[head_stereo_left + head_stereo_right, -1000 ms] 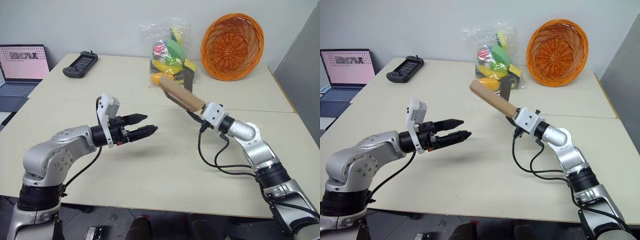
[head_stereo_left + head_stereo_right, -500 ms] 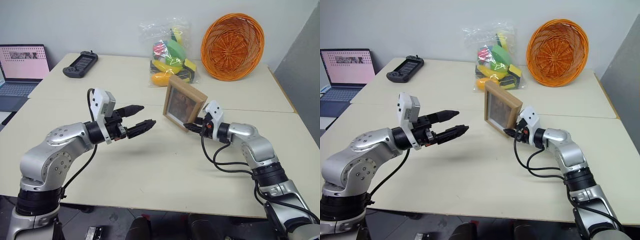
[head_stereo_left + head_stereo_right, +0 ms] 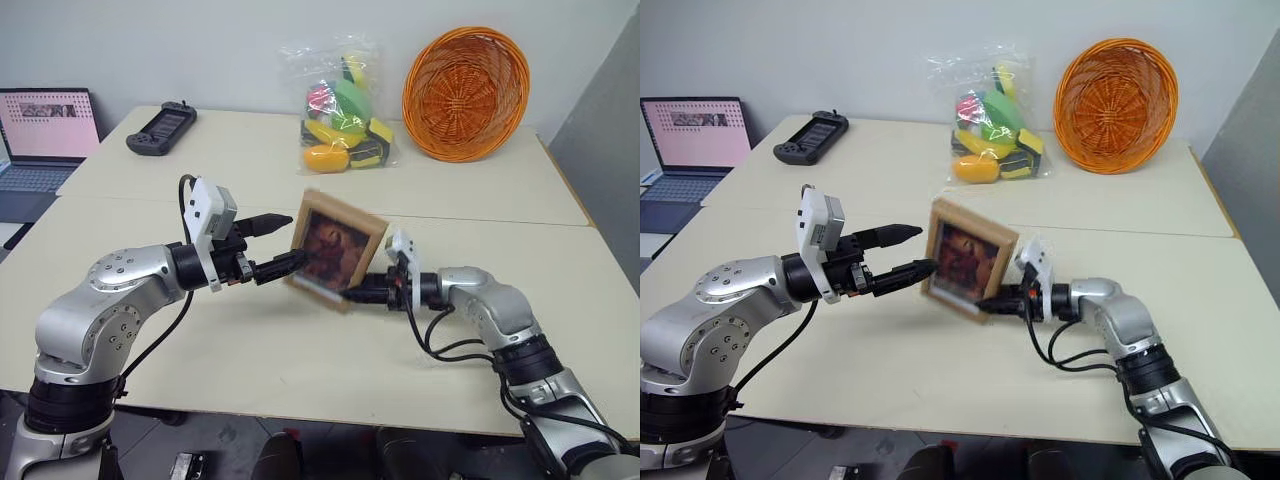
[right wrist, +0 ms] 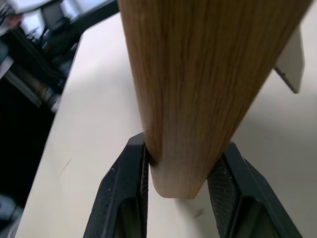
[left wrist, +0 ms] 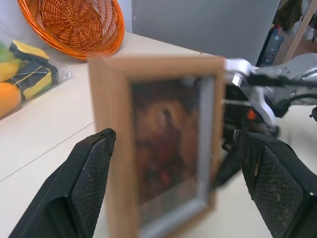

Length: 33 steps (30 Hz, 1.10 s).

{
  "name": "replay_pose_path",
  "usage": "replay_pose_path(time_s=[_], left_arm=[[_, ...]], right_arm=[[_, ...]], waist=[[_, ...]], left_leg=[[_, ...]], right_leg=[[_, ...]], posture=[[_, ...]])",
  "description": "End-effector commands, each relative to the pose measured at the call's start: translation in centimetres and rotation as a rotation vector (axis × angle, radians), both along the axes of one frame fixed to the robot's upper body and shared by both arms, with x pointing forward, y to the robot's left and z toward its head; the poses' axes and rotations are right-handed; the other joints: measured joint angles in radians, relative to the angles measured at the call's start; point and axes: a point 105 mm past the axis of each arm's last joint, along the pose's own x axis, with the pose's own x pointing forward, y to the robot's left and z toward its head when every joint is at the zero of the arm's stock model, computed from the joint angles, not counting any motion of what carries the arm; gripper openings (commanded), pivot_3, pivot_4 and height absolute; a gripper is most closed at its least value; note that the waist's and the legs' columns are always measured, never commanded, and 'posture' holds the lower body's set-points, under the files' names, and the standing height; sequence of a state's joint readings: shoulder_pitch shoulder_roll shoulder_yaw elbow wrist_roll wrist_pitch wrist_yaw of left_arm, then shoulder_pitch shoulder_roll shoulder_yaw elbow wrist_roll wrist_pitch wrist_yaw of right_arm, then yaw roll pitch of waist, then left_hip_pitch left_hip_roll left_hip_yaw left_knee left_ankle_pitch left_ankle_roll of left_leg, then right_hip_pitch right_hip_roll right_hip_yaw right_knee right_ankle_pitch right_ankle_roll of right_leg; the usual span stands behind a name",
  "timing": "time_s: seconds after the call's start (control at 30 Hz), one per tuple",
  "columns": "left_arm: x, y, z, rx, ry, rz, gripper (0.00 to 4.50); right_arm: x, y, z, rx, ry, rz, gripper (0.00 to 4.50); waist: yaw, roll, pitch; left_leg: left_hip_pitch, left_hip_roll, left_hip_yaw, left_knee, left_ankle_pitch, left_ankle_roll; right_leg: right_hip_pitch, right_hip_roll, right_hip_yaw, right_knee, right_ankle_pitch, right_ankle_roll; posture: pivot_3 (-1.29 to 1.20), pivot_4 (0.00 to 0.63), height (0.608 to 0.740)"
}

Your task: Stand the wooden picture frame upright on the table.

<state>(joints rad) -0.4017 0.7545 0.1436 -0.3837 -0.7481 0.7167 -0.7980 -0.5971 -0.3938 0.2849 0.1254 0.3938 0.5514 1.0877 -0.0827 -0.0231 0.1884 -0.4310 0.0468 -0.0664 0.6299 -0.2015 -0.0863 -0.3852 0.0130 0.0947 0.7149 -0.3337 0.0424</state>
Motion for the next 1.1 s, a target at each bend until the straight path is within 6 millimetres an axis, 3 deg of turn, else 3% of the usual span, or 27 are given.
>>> replay_pose_path(time_s=[0.03, 0.3, 0.53, 0.67, 1.1], left_arm=[[-0.8, -0.4, 1.0, 0.014, -0.047, -0.027, 4.07], [-1.1, -0.4, 1.1, 0.007, -0.041, -0.016, 4.07], [-1.1, -0.5, 1.3, 0.000, -0.045, -0.011, 4.07], [-1.1, -0.7, 1.3, 0.002, -0.044, -0.019, 4.07], [-1.1, -0.8, 1.5, -0.011, -0.046, -0.012, 4.07]], right_arm=[[2.4, -0.3, 1.0, -0.036, -0.128, -0.020, 1.30], [6.6, -0.5, 1.2, -0.068, -0.255, -0.166, 1.30], [7.5, -0.9, -0.6, -0.107, -0.256, -0.226, 1.30], [8.0, -1.1, -1.2, -0.104, -0.234, -0.253, 1.30], [8.2, -0.7, -1.8, -0.107, -0.194, -0.265, 1.30]], waist=[[-0.002, 0.000, 0.000], [-0.002, 0.000, 0.000], [-0.002, 0.000, 0.000], [-0.002, 0.000, 0.000], [-0.002, 0.000, 0.000]], left_leg=[[0.000, 0.000, 0.000, 0.000, 0.000, 0.000], [0.001, 0.001, 0.000, 0.000, 0.000, 0.000], [0.002, 0.000, 0.000, 0.000, 0.000, 0.000], [0.014, 0.000, 0.000, -0.001, 0.000, 0.000], [0.016, 0.001, 0.000, -0.001, 0.000, 0.000]], right_leg=[[0.000, 0.000, 0.000, 0.000, 0.000, 0.000], [0.001, 0.001, 0.000, 0.001, 0.000, 0.000], [0.001, 0.000, 0.000, 0.001, 0.000, 0.000], [0.013, 0.001, 0.001, -0.001, 0.000, 0.000], [0.015, 0.001, 0.001, -0.002, 0.000, 0.000]], posture=[[0.00, 0.150, 0.740], [0.00, 0.150, 0.740], [0.00, 0.150, 0.740], [0.00, 0.150, 0.740], [0.00, 0.150, 0.740]])
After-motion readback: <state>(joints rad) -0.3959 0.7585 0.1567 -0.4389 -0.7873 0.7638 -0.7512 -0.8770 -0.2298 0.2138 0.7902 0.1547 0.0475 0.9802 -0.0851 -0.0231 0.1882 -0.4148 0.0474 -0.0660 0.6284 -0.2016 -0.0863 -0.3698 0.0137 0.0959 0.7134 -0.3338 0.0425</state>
